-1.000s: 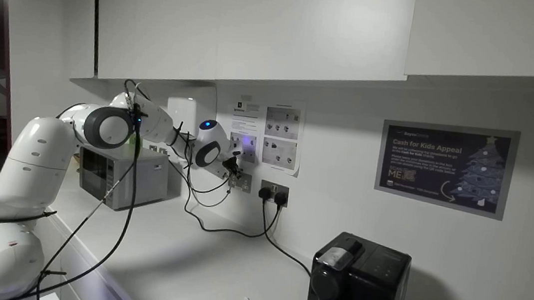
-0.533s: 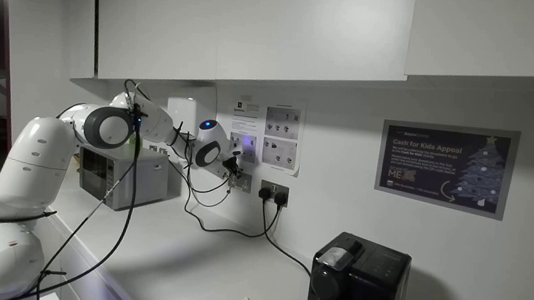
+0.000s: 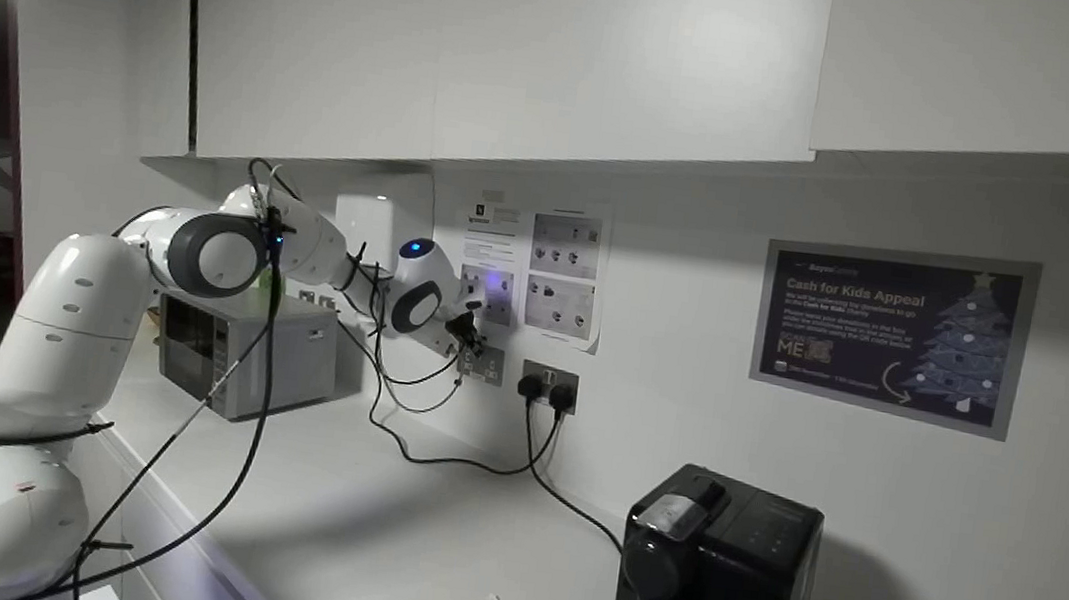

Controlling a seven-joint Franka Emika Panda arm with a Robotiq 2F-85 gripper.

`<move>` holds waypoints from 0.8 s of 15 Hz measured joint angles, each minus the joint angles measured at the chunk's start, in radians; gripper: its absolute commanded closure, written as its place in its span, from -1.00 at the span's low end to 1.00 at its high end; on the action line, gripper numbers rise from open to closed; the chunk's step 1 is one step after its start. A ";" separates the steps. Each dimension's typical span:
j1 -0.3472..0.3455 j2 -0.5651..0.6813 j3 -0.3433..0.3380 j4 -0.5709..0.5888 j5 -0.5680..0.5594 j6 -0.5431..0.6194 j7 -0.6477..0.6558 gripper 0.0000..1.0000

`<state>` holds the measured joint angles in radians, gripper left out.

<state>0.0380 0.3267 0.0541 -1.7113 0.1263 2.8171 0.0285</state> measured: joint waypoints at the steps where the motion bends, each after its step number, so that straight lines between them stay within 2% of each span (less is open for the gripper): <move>1: 0.000 -0.001 0.000 0.004 0.000 0.000 0.000 1.00; 12: 0.001 -0.003 -0.001 0.011 0.000 -0.014 0.002 1.00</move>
<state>0.0389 0.3240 0.0534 -1.6999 0.1262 2.8031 0.0304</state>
